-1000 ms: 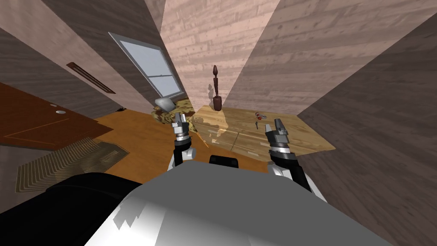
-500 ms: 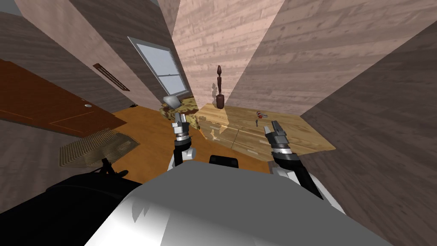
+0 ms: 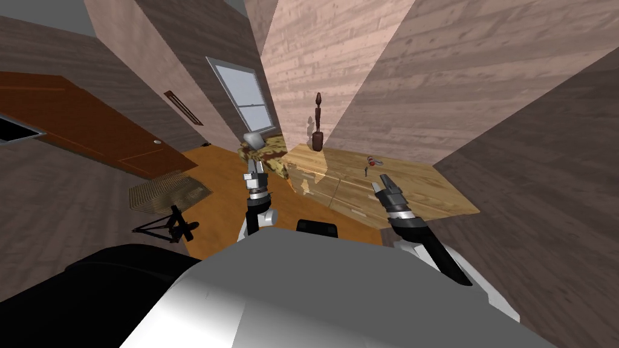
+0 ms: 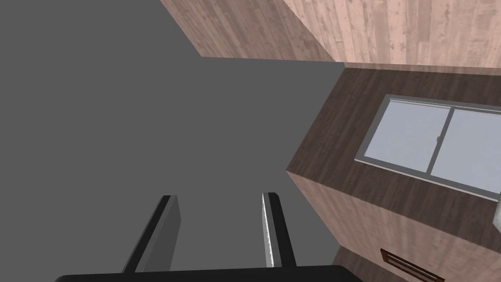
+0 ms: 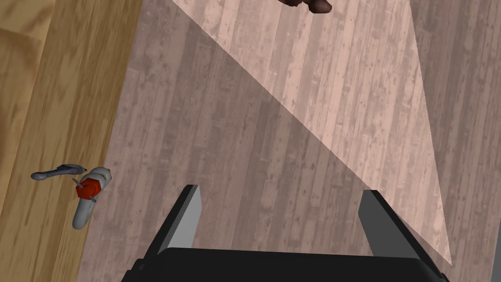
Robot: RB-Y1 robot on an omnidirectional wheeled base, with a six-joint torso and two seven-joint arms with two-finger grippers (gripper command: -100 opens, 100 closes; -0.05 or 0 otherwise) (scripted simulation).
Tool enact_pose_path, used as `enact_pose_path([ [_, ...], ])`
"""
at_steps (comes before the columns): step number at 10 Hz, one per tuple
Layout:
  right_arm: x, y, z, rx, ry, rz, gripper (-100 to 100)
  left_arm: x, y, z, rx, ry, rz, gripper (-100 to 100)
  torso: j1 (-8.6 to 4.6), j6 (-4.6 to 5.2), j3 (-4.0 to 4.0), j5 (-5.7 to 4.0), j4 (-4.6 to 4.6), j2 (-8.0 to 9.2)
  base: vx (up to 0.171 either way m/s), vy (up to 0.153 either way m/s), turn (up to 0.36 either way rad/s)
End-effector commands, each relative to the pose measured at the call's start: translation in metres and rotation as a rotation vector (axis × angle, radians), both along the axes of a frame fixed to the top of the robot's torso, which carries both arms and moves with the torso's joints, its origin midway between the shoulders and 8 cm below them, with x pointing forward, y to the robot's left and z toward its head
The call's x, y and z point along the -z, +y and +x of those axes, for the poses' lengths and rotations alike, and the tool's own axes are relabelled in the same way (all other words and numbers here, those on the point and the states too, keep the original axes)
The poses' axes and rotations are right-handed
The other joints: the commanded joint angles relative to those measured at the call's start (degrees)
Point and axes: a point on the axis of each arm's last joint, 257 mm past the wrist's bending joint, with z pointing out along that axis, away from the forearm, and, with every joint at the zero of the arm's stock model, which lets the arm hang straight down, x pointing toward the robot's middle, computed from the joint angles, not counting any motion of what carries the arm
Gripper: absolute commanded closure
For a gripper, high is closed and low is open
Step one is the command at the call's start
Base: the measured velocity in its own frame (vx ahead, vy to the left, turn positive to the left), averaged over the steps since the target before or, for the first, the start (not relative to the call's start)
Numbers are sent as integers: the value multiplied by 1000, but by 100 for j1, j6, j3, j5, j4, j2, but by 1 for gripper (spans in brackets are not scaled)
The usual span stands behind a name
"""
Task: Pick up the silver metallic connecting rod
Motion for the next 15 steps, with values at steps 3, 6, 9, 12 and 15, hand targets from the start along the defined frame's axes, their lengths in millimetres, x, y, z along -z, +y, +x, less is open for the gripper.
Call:
enact_pose_path([
  [3, 19, -4, 2, -39, 82, -28, -100, 0, 0, 0, 0, 0, 0, 0, 7, 5, -14, 0, -4, -27, -98, -23, 115],
  [6, 33, -7, 3, -71, 146, -60, -100, 0, 0, 0, 0, 0, 0, 0, 4, -1, -5, 1, -2, -9, -129, -29, 174],
  [9, 49, -10, 2, -100, 213, -92, -100, 0, 0, 0, 0, 0, 0, 0, 12, 0, -13, 2, -5, -24, -91, -5, 109],
  [12, 82, -23, -1, -111, 342, -96, -100, 0, 0, 0, 0, 0, 0, 0, 3, 6, -5, 0, -1, -12, -137, -19, 206],
  [15, 100, -31, -3, -127, 419, -129, -100, 0, 0, 0, 0, 0, 0, 0, 11, 6, -23, 1, -7, -44, -60, 2, 127],
])
